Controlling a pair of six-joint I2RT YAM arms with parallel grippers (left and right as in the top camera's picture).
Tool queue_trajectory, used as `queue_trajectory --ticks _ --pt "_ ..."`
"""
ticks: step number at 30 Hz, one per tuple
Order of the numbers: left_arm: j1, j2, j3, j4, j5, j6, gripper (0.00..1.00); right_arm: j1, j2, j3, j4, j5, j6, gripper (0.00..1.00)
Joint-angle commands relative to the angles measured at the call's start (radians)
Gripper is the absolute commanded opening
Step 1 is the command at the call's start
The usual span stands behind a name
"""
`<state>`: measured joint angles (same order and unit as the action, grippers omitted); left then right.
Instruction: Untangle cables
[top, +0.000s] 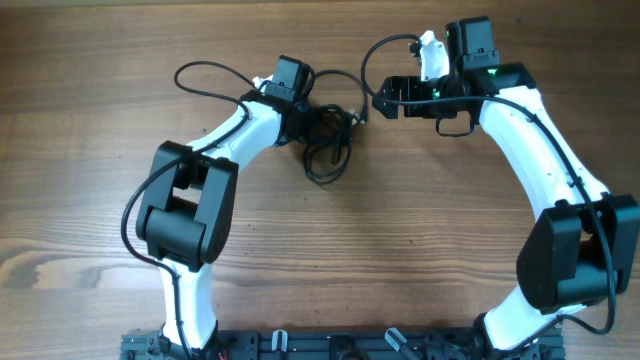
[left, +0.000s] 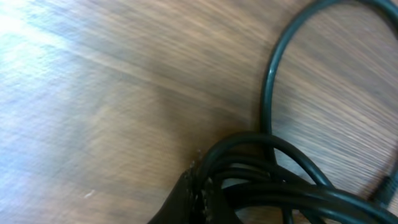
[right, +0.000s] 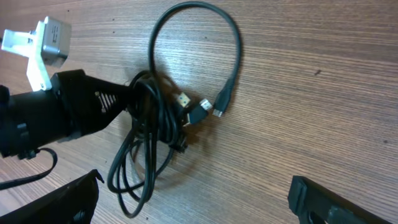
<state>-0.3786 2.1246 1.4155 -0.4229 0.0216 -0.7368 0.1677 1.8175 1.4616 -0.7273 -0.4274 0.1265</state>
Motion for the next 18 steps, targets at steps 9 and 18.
queue_trajectory --ticks 9,18 --pt "0.072 -0.156 -0.042 0.011 0.389 0.359 0.04 0.003 -0.032 0.032 0.116 -0.445 0.041 0.86" --pt "0.111 -0.444 -0.042 -0.053 0.561 0.393 0.04 0.006 -0.042 0.032 0.323 -0.610 0.188 0.81"
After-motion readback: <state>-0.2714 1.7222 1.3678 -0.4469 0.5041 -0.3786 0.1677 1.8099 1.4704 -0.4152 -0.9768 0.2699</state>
